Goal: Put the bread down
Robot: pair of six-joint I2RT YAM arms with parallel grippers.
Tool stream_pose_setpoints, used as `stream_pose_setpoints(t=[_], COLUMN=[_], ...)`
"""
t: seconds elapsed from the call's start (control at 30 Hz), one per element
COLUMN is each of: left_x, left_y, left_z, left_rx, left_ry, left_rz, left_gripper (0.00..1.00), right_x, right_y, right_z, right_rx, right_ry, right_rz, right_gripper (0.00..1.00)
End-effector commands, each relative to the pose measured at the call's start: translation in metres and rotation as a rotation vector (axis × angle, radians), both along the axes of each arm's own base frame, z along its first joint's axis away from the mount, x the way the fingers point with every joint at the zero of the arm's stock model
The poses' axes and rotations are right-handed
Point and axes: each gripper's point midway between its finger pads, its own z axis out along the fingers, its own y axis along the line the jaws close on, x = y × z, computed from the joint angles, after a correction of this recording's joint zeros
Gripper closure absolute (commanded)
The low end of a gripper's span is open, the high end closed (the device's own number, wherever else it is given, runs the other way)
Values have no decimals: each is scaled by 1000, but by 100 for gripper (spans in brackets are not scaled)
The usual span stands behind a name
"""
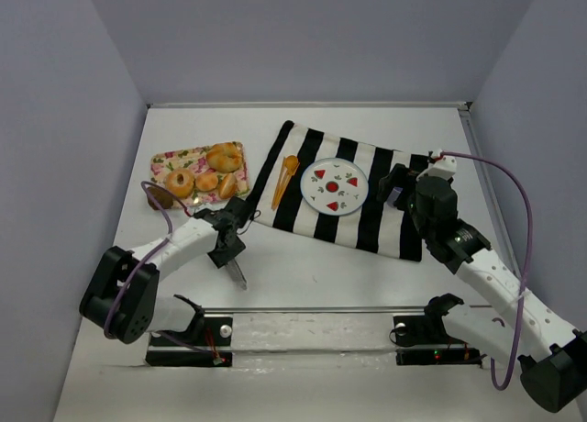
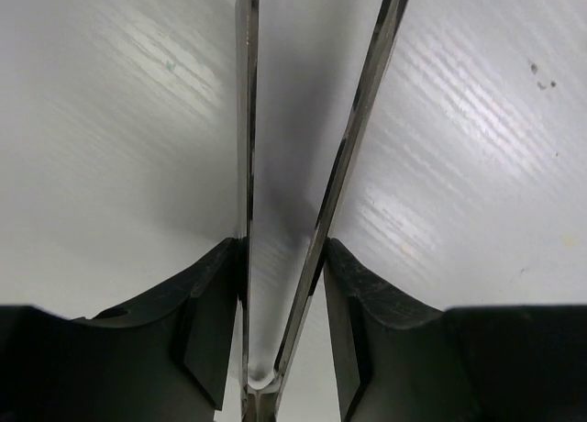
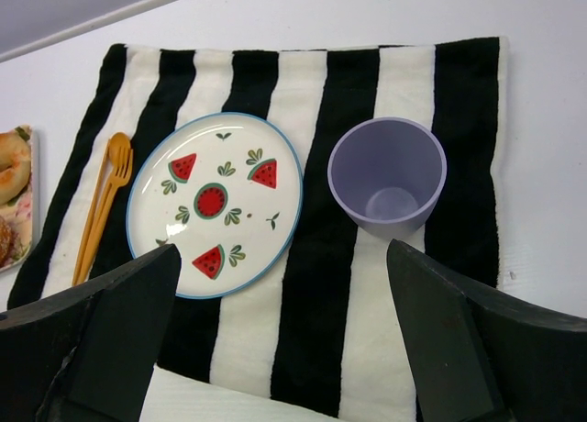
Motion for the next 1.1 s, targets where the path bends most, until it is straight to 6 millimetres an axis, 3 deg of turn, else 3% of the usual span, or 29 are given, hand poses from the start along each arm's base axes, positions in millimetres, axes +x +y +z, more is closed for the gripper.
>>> stream_pose_setpoints(t=[0.0,0.13,0.3,0.57,0.8,0.97,1.03,1.07], left_x=[-16,-10,13,36,49,61,66,66], left_y=[0,-4,-24,-31,-31,-38,-34,-26], left_z=[20,53,107,180,205,192,194,185], left_rx=[-5,-9,-86,-148,-97,-19,29,102], left_ry=[15,-42,-200,-448,-504,-403,-371,-308], left_rz=[7,-12,-115,-196,-258,-394,-413,-436], left_gripper=[62,62,63,61,53,44,44,44], right_x=[3,3,3,1,0,0,1,0], right_y=[2,3,2,-1,-2,-5,-5,-6], right_z=[12,11,11,16,16,16,17,16], right_rx=[12,13,9,17,17,11,10,6], right_ry=[-49,-49,-48,-66,-68,-70,-72,-70], right_rz=[1,2,2,-12,-15,-28,-29,-29], right_gripper=[0,0,0,0,0,0,0,0])
